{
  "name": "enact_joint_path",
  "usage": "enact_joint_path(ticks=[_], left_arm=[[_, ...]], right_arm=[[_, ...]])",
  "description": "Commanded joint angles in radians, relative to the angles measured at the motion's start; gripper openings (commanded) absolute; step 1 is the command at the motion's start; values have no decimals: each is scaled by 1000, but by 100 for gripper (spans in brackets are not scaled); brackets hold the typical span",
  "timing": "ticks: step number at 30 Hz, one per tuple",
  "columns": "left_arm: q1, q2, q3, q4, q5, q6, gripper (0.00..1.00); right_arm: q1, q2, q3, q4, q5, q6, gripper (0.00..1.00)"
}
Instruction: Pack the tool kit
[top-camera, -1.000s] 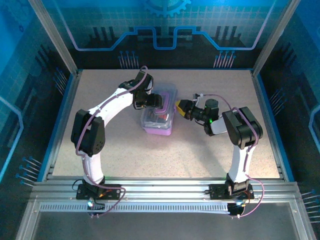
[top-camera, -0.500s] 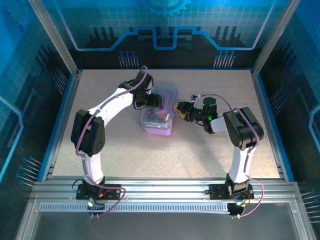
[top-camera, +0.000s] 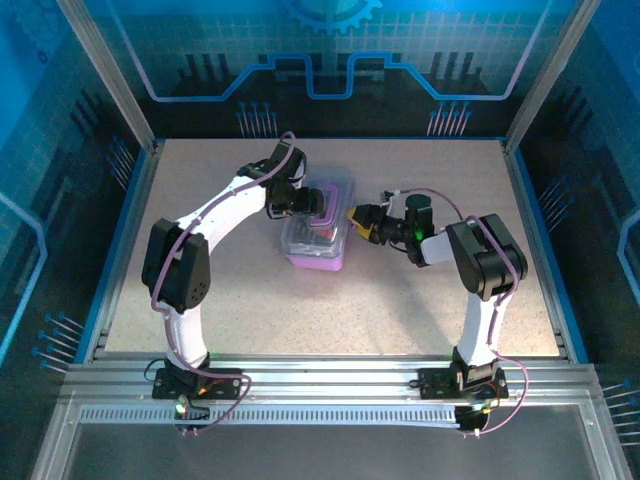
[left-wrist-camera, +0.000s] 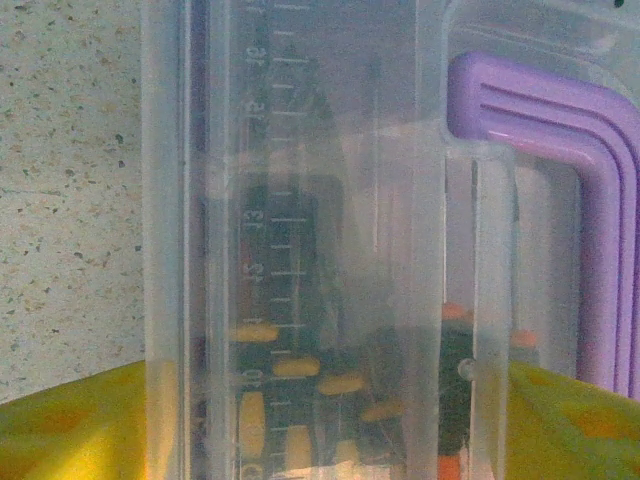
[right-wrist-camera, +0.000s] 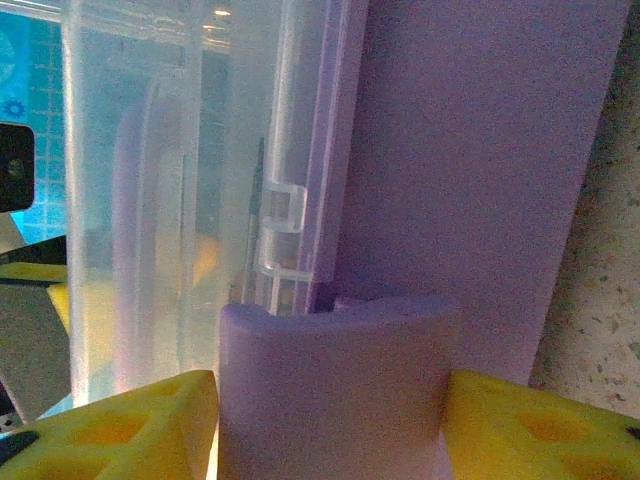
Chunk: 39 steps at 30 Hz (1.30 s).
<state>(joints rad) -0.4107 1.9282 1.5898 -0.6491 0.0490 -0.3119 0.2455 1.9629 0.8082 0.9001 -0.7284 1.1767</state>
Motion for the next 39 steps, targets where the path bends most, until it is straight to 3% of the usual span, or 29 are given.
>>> enact_joint_path(ticks=[1, 7, 21, 29, 35, 39], left_arm=[[-9, 142, -77, -115, 87, -10, 25], [-10, 141, -77, -116, 84, -9, 25], [-10, 141, -76, -117, 86, -9, 25], [-11, 140, -72, -120, 89, -9, 25], [-14, 142, -73, -119, 92, -8, 26], [-14, 141, -72, -122, 91, -6, 25]], right_arm=[[-11, -23, 24, 94, -41, 43, 61], [-11, -33, 12, 143, -38, 91, 61], [-34, -158, -22, -48, -5, -26, 60], [-8, -77, 18, -36, -13, -17, 46], [-6, -66, 11, -17, -6, -8, 41], [-7, -86, 20, -152, 12, -95, 51]])
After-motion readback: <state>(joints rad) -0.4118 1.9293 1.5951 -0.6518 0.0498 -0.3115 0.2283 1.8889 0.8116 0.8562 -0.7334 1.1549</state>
